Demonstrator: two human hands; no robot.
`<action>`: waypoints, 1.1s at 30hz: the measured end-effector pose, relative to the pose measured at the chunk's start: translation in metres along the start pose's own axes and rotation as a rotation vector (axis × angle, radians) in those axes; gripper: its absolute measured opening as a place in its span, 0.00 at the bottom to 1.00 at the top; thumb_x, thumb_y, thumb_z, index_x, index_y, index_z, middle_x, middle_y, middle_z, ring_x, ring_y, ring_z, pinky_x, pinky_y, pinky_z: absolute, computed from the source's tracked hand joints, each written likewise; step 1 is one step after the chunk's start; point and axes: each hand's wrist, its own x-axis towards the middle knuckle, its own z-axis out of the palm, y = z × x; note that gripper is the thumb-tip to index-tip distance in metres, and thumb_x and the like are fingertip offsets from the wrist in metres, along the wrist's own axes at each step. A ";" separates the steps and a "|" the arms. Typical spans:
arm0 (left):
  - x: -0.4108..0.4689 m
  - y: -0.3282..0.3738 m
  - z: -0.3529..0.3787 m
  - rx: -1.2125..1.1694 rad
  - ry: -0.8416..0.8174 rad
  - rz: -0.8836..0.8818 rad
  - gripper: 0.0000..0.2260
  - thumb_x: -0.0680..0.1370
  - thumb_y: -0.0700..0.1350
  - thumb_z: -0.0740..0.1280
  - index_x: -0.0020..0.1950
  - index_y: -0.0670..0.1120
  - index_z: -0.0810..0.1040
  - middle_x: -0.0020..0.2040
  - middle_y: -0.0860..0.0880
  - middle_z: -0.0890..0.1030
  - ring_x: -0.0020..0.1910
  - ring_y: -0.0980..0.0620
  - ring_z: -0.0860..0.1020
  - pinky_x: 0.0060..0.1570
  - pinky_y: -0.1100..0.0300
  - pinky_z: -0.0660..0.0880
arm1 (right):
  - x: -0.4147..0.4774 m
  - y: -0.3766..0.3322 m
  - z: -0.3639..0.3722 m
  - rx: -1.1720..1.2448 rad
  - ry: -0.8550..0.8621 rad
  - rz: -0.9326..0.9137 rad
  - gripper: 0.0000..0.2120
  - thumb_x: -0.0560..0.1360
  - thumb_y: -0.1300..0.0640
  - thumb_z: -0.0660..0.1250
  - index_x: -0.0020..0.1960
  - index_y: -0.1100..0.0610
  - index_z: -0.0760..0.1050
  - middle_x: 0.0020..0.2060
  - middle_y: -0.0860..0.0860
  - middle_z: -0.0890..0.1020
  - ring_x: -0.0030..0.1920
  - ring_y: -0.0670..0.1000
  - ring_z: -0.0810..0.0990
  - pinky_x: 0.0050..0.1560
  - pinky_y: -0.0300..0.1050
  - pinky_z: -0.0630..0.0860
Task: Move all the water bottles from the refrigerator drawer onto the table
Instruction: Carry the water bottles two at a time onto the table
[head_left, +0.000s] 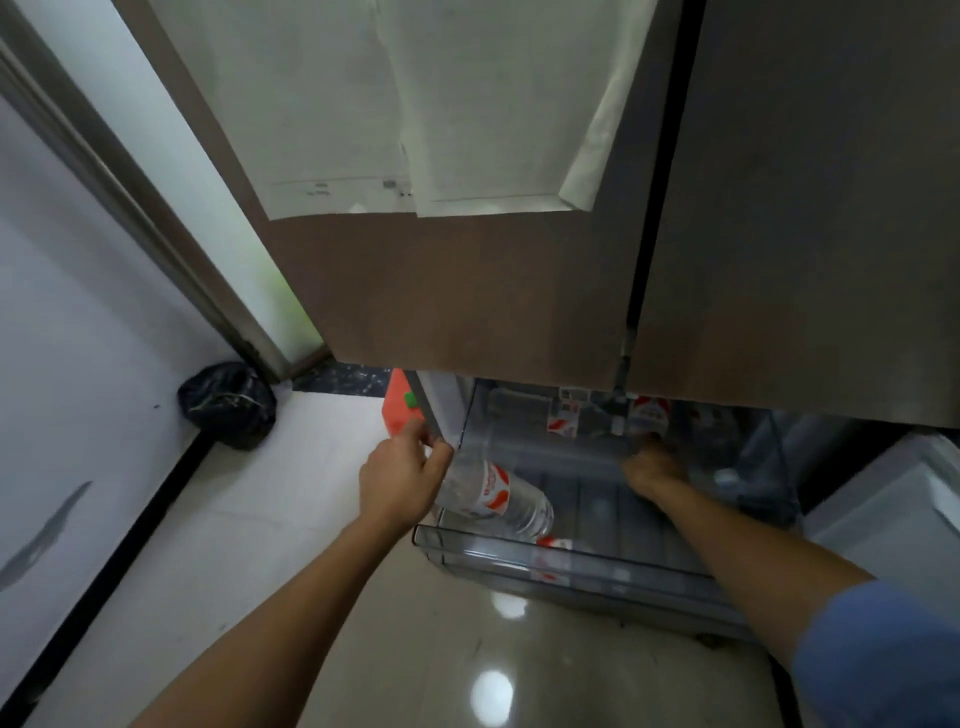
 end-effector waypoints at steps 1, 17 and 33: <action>0.000 -0.001 0.001 0.009 0.007 -0.020 0.09 0.79 0.53 0.61 0.47 0.48 0.73 0.39 0.47 0.81 0.35 0.48 0.77 0.38 0.53 0.77 | 0.009 0.001 0.007 0.042 0.010 0.028 0.26 0.81 0.50 0.58 0.75 0.62 0.60 0.71 0.61 0.68 0.67 0.62 0.72 0.63 0.50 0.70; 0.001 0.012 0.013 0.019 -0.014 0.032 0.10 0.79 0.53 0.61 0.53 0.48 0.73 0.47 0.48 0.81 0.38 0.51 0.77 0.40 0.58 0.77 | 0.021 0.022 0.041 0.827 0.106 0.301 0.38 0.64 0.40 0.69 0.67 0.62 0.71 0.63 0.62 0.77 0.52 0.57 0.77 0.53 0.51 0.73; -0.005 0.029 -0.044 0.057 -0.002 0.493 0.15 0.74 0.61 0.52 0.47 0.51 0.70 0.35 0.48 0.80 0.34 0.46 0.79 0.37 0.51 0.79 | -0.199 0.005 -0.070 0.664 0.507 0.308 0.23 0.81 0.48 0.55 0.58 0.65 0.76 0.58 0.63 0.79 0.54 0.62 0.77 0.48 0.47 0.70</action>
